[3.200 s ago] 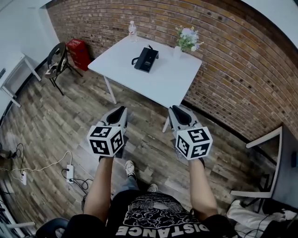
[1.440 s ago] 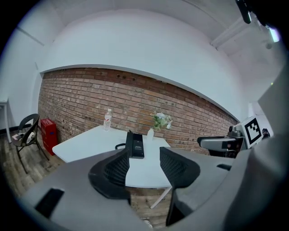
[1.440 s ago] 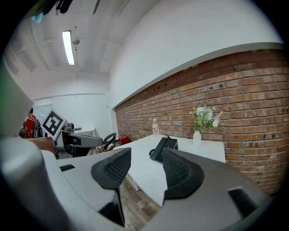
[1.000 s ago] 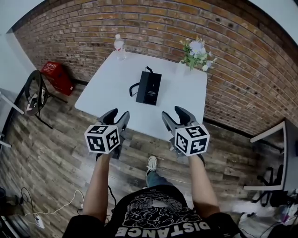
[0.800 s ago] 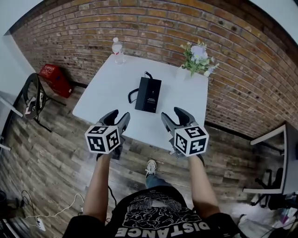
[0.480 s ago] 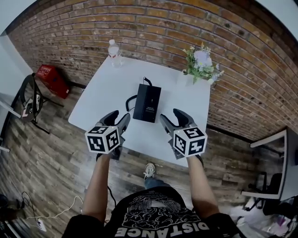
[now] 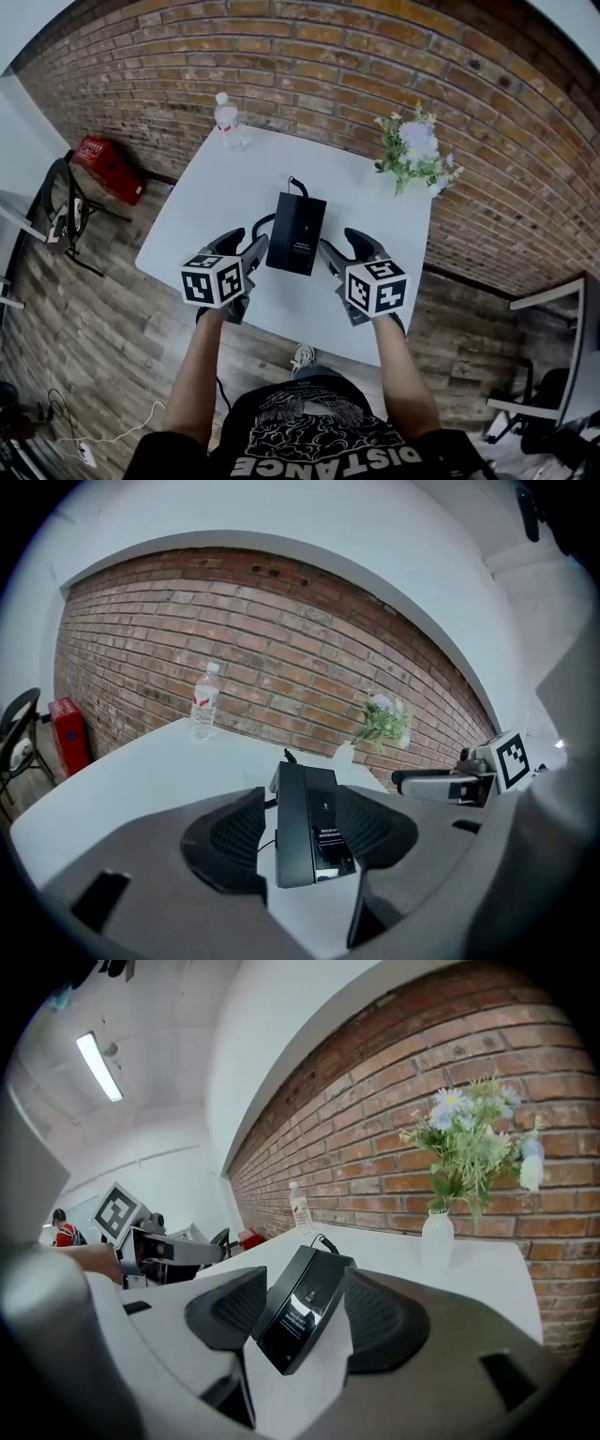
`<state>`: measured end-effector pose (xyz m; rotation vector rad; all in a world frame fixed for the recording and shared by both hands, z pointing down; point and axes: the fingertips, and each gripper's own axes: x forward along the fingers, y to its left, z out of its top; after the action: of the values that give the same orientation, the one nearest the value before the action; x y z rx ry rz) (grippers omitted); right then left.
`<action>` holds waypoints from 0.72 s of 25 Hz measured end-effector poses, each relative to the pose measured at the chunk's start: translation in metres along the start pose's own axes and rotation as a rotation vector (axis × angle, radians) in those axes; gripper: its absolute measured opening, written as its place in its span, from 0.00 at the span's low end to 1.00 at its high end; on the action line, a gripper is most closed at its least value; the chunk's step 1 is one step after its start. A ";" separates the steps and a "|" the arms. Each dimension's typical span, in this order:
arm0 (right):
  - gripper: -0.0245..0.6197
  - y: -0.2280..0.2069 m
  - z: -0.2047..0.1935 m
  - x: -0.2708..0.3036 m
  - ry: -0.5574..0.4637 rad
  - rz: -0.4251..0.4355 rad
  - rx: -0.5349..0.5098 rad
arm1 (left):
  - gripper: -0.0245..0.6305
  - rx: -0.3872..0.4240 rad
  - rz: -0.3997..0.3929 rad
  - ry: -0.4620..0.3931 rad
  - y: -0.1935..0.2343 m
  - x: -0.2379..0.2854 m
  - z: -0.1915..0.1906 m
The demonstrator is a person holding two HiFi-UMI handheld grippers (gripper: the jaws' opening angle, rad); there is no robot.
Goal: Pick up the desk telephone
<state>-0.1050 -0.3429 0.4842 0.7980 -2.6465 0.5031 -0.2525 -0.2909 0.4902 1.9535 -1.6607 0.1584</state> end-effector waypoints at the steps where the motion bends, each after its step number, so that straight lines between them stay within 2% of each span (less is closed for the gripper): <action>1: 0.40 -0.002 -0.003 0.004 0.009 0.006 0.009 | 0.37 -0.004 -0.008 0.015 0.000 0.005 -0.001; 10: 0.41 -0.014 -0.028 0.030 0.073 0.046 0.097 | 0.37 -0.073 -0.078 0.119 0.006 0.038 -0.023; 18: 0.44 -0.015 -0.047 0.056 0.108 0.042 0.184 | 0.40 -0.144 -0.194 0.186 0.014 0.071 -0.040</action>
<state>-0.1314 -0.3607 0.5518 0.7460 -2.5480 0.7878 -0.2391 -0.3344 0.5594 1.9147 -1.3200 0.1379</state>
